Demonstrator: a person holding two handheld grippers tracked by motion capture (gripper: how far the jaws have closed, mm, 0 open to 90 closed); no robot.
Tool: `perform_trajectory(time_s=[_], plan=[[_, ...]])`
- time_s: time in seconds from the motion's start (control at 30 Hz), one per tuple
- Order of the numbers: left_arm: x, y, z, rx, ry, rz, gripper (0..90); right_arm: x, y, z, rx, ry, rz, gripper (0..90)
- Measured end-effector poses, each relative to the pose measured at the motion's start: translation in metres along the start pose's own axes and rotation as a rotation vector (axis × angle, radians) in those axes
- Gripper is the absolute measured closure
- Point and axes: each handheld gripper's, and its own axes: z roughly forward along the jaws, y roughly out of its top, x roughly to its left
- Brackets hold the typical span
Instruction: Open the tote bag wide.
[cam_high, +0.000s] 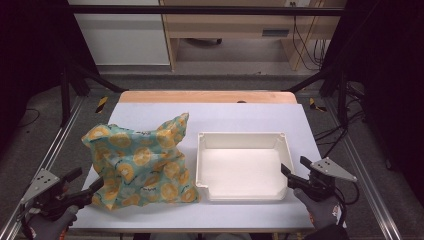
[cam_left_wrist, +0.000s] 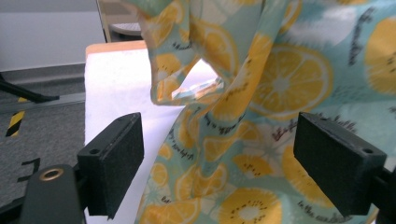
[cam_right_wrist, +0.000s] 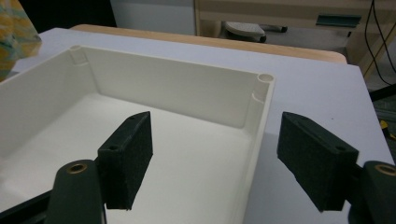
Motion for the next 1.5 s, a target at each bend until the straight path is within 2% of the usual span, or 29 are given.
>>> perform_trajectory(time_s=[0.23,0.43,0.47,0.53,0.73,0.9,1.13,1.2,1.5], plan=[[-0.004,0.004,-0.002,-0.012,-0.002,0.003,16.0,0.011,0.01,-0.003,-0.02,0.033,-0.01,30.1],[-0.004,0.006,-0.004,-0.019,-0.015,0.003,16.2,0.027,0.021,0.0,-0.035,0.064,-0.045,30.6],[-0.005,0.008,-0.004,-0.023,-0.016,0.004,16.3,0.034,0.025,0.001,-0.045,0.077,-0.047,30.6],[-0.005,0.009,-0.004,-0.026,-0.016,0.0,16.3,0.036,0.026,0.002,-0.047,0.081,-0.05,30.6],[-0.008,0.016,-0.005,-0.037,-0.022,0.014,16.7,0.055,0.037,0.009,-0.05,0.127,-0.063,30.7],[-0.009,0.02,-0.005,-0.04,-0.022,0.027,16.8,0.064,0.041,0.012,-0.056,0.16,-0.053,30.9],[-0.009,0.027,-0.005,-0.046,-0.021,0.033,18.4,0.083,0.048,0.021,-0.048,0.204,-0.072,31.6],[-0.009,0.029,-0.003,-0.042,-0.02,0.043,18.7,0.085,0.049,0.022,-0.047,0.207,-0.076,31.7],[-0.008,0.038,0.002,-0.049,-0.022,0.04,20.0,0.099,0.058,0.03,-0.056,0.239,-0.082,32.4]])
